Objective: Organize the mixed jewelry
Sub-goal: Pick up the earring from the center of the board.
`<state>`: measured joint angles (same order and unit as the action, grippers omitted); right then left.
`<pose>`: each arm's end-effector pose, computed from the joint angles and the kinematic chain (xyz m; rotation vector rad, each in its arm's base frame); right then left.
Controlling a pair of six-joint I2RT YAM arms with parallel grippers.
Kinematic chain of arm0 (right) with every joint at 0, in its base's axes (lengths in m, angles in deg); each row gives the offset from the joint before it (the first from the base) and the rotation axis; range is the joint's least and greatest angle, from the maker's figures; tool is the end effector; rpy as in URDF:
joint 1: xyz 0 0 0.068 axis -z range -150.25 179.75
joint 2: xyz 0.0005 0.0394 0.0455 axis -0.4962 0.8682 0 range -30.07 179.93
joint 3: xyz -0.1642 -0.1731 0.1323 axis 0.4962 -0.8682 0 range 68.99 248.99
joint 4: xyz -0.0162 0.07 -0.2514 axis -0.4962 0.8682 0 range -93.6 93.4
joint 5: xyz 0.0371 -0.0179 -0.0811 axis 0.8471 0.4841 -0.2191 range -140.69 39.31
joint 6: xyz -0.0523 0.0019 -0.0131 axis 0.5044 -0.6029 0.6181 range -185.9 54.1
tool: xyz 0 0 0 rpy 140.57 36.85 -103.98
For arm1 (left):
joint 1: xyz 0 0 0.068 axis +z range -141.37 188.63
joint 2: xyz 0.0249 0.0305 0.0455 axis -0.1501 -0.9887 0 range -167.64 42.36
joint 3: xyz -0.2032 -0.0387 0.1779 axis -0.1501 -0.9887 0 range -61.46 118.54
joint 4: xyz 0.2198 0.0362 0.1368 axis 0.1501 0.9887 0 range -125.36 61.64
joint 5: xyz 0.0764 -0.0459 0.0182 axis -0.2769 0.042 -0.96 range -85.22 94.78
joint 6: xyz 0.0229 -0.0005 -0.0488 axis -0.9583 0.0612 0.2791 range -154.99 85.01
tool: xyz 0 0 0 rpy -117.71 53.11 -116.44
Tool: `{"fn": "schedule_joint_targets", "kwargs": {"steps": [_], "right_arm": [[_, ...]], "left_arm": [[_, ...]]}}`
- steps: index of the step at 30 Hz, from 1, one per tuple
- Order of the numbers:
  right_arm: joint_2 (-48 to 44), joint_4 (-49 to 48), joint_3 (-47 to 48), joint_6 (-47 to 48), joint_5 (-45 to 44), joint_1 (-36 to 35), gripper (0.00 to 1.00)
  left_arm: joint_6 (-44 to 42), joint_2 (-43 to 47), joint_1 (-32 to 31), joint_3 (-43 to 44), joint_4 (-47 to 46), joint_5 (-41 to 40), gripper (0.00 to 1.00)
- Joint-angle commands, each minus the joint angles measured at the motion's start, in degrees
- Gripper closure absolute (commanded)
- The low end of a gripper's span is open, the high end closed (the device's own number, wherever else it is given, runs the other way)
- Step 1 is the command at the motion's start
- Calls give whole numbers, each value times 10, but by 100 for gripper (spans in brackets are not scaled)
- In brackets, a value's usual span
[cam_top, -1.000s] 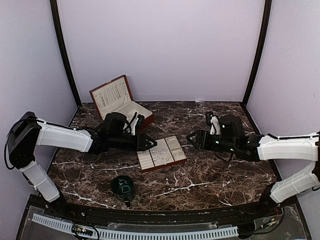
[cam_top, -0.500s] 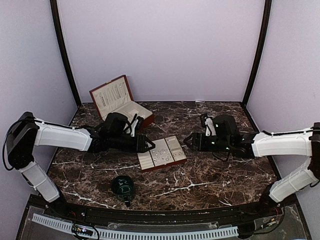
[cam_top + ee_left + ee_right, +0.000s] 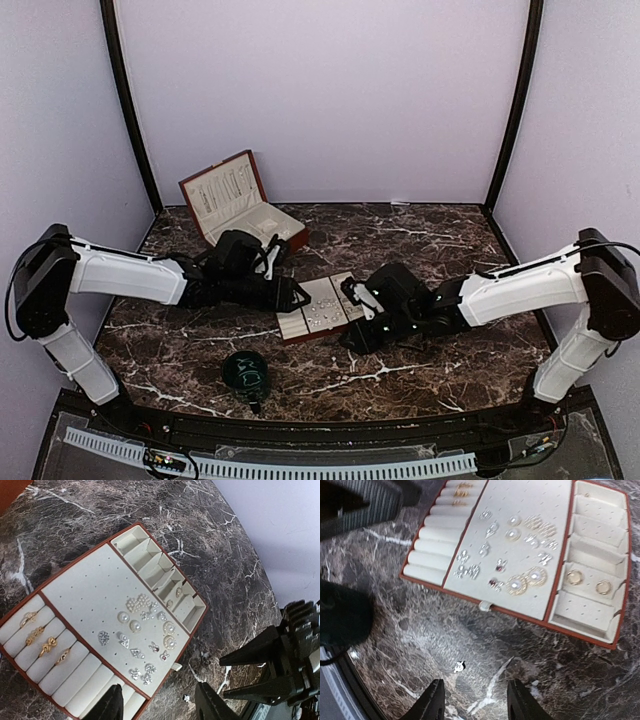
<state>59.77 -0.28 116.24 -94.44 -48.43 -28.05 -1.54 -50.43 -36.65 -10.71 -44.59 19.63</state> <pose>0.1674 0.2686 0.1771 -0.6530 2.4221 0.7312 0.2370 -0.2524 0.1990 0.4024 2.2878 -1.0345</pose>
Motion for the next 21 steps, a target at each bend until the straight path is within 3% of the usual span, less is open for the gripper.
{"fn": "schedule_joint_targets", "kwargs": {"steps": [1,7,21], "right_arm": [[41,39,46,30,-20,-29,60],[87,67,93,37,-51,-46,68],[149,102,145,41,-64,-76,71]], "left_arm": [[5,29,-3,-17,2,-14,49],[11,44,-2,-31,-3,-24,49],[8,52,-2,-41,-3,-28,49]]}}
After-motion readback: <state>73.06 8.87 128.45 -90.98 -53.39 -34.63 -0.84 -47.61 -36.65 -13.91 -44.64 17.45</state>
